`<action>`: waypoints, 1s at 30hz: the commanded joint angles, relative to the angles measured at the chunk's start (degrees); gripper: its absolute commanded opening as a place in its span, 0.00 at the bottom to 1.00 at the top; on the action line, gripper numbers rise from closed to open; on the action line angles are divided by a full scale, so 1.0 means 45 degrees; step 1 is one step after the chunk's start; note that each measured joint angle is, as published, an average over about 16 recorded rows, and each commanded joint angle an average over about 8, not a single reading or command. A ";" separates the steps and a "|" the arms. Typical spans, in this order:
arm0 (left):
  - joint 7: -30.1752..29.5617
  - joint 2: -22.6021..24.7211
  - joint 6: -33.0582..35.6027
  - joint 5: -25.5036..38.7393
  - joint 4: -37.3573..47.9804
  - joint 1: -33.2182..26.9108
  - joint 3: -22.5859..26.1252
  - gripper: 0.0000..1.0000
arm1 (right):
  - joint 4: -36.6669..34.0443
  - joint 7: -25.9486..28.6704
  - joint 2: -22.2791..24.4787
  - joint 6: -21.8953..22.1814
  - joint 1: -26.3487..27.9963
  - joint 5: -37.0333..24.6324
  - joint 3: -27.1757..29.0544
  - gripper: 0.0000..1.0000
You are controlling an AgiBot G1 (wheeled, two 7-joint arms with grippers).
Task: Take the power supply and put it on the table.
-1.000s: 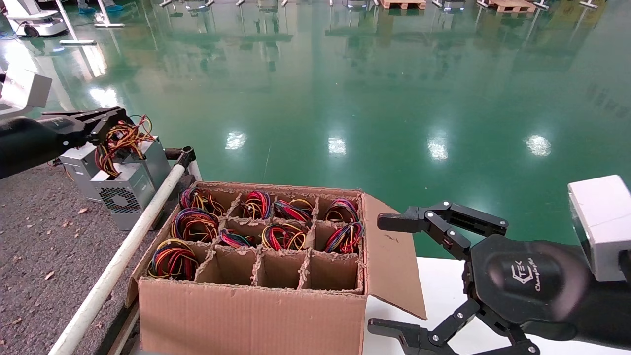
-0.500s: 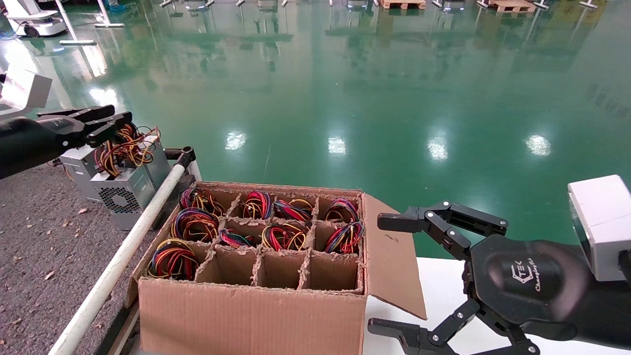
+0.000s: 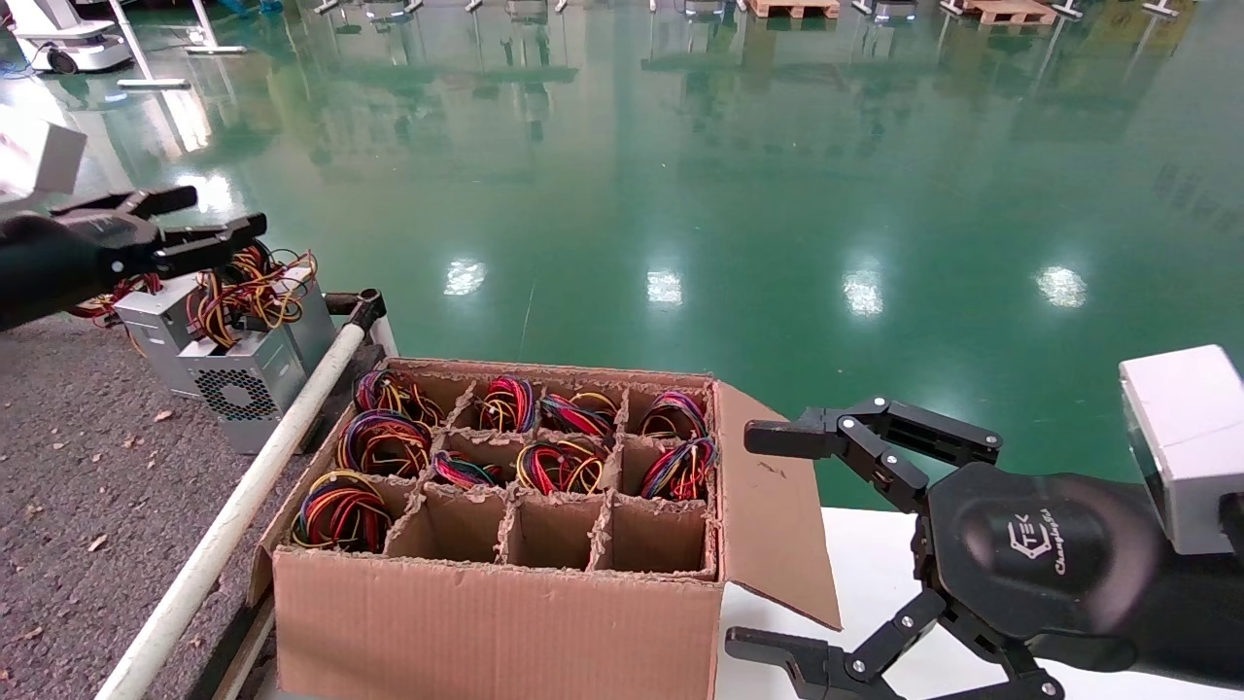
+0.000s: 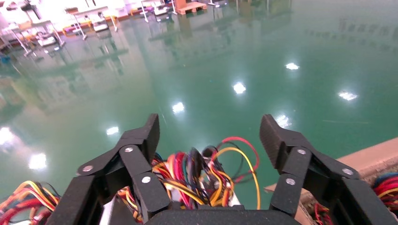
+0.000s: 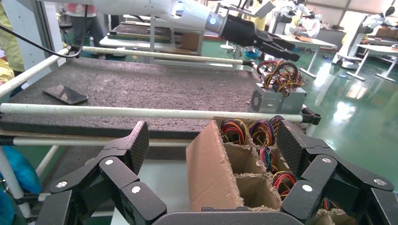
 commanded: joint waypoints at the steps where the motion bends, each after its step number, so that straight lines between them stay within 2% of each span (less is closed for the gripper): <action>1: 0.0002 -0.0038 -0.0004 0.0029 -0.0061 -0.0108 0.0020 1.00 | 0.0000 0.0000 0.0000 0.0000 0.0000 0.0000 0.0000 1.00; 11: 0.0882 -0.0288 0.0683 -0.1637 -0.1334 -0.0147 -0.1118 1.00 | -0.0004 -0.0002 0.0001 0.0004 -0.0001 -0.0001 0.0001 1.00; 30: -0.1148 -0.1313 0.2378 -0.2403 -0.5896 0.2600 -0.1699 1.00 | -0.0007 -0.0003 0.0002 0.0005 0.0000 0.0000 -0.0001 1.00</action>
